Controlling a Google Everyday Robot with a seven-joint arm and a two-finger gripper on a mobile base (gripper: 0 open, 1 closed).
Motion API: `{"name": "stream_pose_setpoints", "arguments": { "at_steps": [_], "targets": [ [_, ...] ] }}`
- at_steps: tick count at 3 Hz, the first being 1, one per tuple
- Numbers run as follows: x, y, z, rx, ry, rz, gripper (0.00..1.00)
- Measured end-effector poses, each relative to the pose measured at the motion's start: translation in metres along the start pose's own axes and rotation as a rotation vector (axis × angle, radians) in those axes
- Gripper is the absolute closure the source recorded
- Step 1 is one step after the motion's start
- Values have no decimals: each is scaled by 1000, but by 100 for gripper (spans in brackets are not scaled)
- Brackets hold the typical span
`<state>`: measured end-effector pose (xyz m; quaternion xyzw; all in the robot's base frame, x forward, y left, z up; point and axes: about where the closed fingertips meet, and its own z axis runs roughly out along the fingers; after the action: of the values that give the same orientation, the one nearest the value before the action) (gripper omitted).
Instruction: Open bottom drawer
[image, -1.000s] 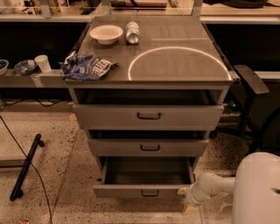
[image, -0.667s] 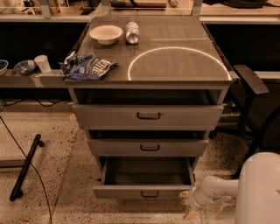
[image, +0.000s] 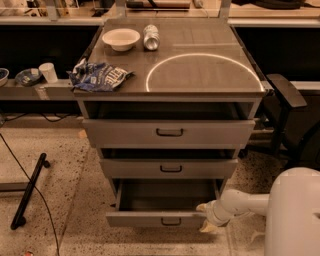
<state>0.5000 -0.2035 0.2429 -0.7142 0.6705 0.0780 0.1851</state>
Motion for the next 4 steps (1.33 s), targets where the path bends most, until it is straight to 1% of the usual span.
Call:
{"name": "stream_pose_setpoints", "arguments": {
  "at_steps": [1,2,3,4],
  "targets": [
    [-3,-42,11,29,18,-7,42],
    [11,-64,39,2,40,26,41],
    [28,-60,64,-44,49,67,42],
    [40,-34,82,-106,47,101,47]
  ]
}}
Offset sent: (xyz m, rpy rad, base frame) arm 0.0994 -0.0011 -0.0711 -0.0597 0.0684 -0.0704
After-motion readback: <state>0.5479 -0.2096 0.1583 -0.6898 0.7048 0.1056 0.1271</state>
